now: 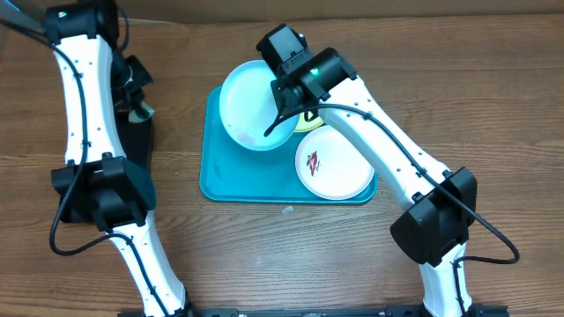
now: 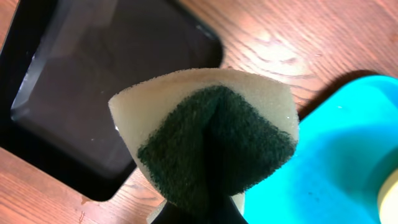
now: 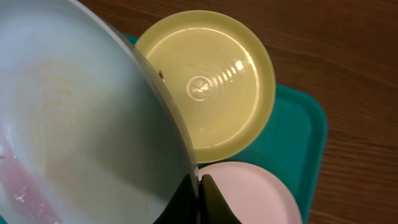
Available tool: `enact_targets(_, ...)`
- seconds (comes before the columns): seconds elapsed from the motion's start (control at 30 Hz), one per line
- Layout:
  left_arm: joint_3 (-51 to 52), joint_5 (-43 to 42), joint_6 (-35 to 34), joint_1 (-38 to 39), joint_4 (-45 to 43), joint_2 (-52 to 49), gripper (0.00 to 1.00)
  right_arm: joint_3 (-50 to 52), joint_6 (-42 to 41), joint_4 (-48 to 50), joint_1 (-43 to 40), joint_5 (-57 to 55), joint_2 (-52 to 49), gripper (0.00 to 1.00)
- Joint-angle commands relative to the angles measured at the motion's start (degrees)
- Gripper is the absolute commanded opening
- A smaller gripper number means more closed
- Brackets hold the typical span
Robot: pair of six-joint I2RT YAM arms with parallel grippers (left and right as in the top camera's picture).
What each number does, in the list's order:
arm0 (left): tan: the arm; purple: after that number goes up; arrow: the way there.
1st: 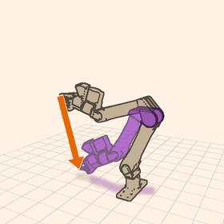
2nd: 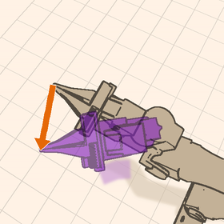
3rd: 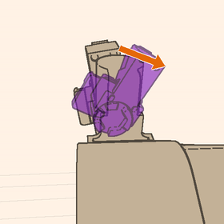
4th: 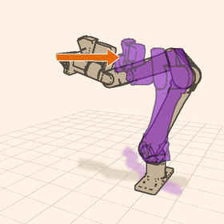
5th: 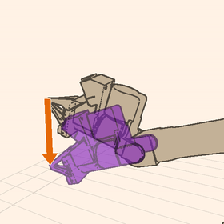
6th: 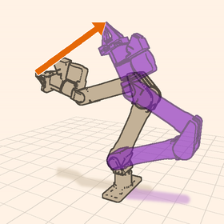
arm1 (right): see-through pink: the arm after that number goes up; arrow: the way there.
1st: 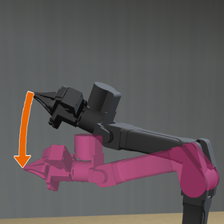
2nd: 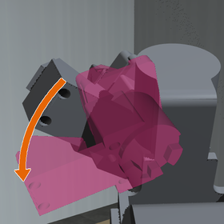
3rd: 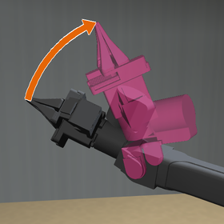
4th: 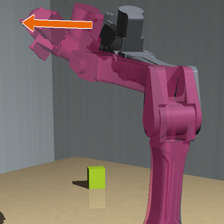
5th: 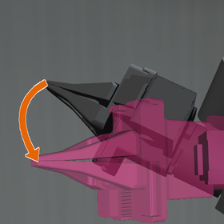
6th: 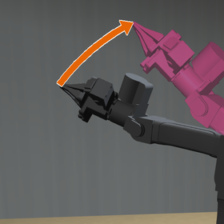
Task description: Clean dirty plates on tray and stack at the side
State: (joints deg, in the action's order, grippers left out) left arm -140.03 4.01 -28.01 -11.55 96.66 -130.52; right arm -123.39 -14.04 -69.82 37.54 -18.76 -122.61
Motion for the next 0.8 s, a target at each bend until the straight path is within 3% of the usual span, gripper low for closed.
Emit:
enact_targets(0.0,1.4,-1.3,1.4,-1.6,0.2,1.5,0.04,-1.5,3.4,-0.4,2.0,-11.3,1.0,0.04)
enact_targets(0.17,2.6,-1.3,1.5,-2.6,0.2,1.5,0.04,-1.5,8.5,0.4,5.3,-19.5,1.0,0.04)
enact_targets(0.47,2.7,-1.1,1.5,-2.6,0.2,1.5,0.04,-1.5,19.3,6.5,13.7,-46.7,1.0,0.04)
enact_targets(0.77,2.7,-1.1,1.5,-2.6,0.2,1.5,0.04,-1.5,29.7,13.3,19.6,-50.2,1.0,0.04)
